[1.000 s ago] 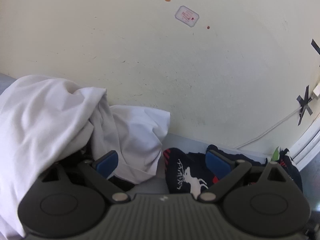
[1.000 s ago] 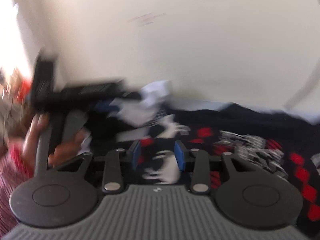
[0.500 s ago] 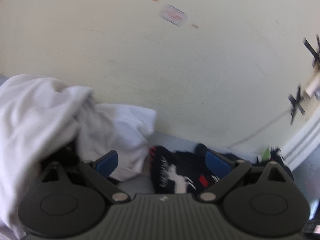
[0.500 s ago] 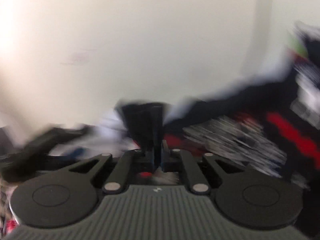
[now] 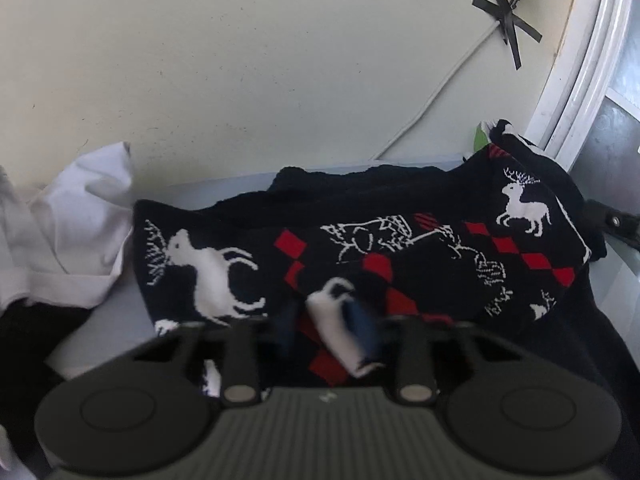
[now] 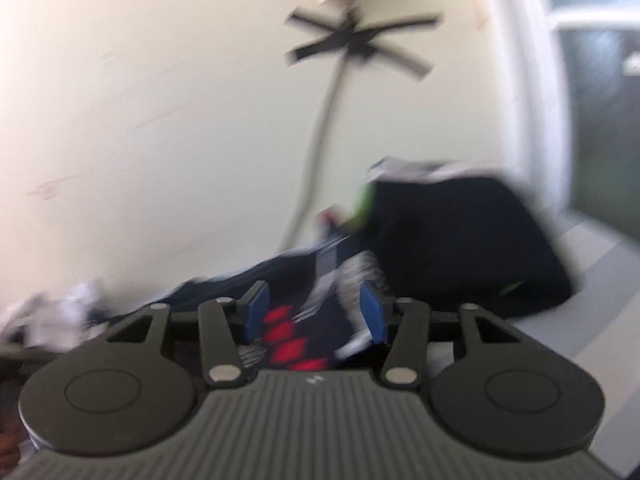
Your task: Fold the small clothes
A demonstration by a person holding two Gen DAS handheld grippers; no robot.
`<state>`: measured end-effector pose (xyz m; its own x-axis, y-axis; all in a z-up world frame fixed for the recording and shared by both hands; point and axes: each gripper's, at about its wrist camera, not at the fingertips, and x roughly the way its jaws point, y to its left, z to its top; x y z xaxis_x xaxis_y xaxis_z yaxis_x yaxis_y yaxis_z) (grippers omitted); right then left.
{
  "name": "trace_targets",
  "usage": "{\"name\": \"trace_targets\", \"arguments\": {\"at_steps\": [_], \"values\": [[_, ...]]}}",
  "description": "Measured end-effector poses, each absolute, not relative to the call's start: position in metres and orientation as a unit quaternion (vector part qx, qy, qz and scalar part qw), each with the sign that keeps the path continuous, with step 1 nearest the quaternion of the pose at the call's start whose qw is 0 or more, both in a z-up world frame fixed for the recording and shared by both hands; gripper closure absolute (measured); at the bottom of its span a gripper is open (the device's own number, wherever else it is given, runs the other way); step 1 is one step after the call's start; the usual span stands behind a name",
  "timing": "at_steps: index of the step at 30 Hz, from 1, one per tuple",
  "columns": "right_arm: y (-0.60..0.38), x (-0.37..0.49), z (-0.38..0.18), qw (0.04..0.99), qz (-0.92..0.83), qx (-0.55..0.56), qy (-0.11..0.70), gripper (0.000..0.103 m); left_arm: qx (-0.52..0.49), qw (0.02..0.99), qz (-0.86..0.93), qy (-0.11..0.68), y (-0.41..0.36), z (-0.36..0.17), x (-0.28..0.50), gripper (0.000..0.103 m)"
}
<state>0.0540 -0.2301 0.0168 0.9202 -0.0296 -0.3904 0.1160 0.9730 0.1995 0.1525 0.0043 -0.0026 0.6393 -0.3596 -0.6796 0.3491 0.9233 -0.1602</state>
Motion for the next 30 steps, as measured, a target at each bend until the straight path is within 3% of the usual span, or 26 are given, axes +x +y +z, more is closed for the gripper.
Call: {"name": "trace_targets", "arguments": {"at_steps": [3, 4, 5, 8, 10, 12, 14, 15, 16, 19, 21, 22, 23, 24, 25, 30], "values": [[-0.241, 0.072, 0.003, 0.972, -0.071, 0.076, 0.209, 0.051, -0.012, 0.922, -0.192, 0.336, 0.009, 0.005, 0.145, 0.093], [-0.245, 0.082, -0.004, 0.968, -0.06, 0.075, 0.233, 0.076, -0.01, 0.933, -0.181, 0.311, 0.012, 0.01, 0.141, 0.093], [-0.25, 0.089, -0.009, 0.963, -0.041, 0.083, 0.253, 0.091, -0.011, 0.941, -0.172, 0.291, 0.015, 0.014, 0.138, 0.093], [-0.251, 0.084, -0.01, 0.971, -0.046, 0.107, 0.21, 0.096, -0.014, 0.951, -0.137, 0.278, 0.024, 0.015, 0.139, 0.093], [-0.246, 0.082, -0.012, 0.976, -0.069, 0.091, 0.183, 0.1, 0.01, 0.941, -0.104, 0.321, 0.022, 0.001, 0.151, 0.09], [-0.247, 0.099, -0.025, 0.968, -0.096, 0.05, 0.225, 0.1, 0.018, 0.938, -0.101, 0.331, 0.022, -0.011, 0.154, 0.084], [-0.262, 0.112, -0.034, 0.952, -0.089, 0.088, 0.279, 0.1, 0.032, 0.939, -0.091, 0.331, 0.019, -0.007, 0.152, 0.073], [-0.268, 0.106, -0.027, 0.954, -0.092, 0.104, 0.266, 0.096, 0.03, 0.94, -0.089, 0.327, 0.02, -0.006, 0.151, 0.057], [-0.272, 0.1, -0.021, 0.957, -0.089, 0.109, 0.254, 0.094, 0.03, 0.941, -0.089, 0.326, 0.02, -0.005, 0.15, 0.05], [-0.271, 0.075, -0.002, 0.968, -0.039, 0.115, 0.219, 0.089, 0.029, 0.94, -0.089, 0.328, 0.021, -0.003, 0.149, 0.05], [-0.263, 0.068, 0.004, 0.971, 0.001, 0.092, 0.222, 0.065, 0.034, 0.94, -0.087, 0.327, 0.02, -0.002, 0.151, 0.05], [-0.258, 0.07, 0.003, 0.969, 0.016, 0.08, 0.235, 0.035, 0.038, 0.941, -0.087, 0.326, 0.017, -0.003, 0.152, 0.052], [-0.255, 0.076, 0.0, 0.964, 0.025, 0.066, 0.255, 0.029, 0.042, 0.941, -0.088, 0.325, 0.017, -0.005, 0.152, 0.053], [-0.253, 0.082, -0.005, 0.961, 0.022, 0.055, 0.27, 0.041, 0.045, 0.94, -0.091, 0.325, 0.016, -0.005, 0.151, 0.053], [-0.256, 0.091, -0.01, 0.955, 0.014, 0.045, 0.292, 0.089, 0.047, 0.94, -0.096, 0.324, 0.014, -0.005, 0.15, 0.052], [-0.284, 0.099, -0.023, 0.954, -0.045, 0.101, 0.28, 0.084, 0.093, 0.94, -0.101, 0.312, -0.003, -0.011, 0.146, 0.045]]}}
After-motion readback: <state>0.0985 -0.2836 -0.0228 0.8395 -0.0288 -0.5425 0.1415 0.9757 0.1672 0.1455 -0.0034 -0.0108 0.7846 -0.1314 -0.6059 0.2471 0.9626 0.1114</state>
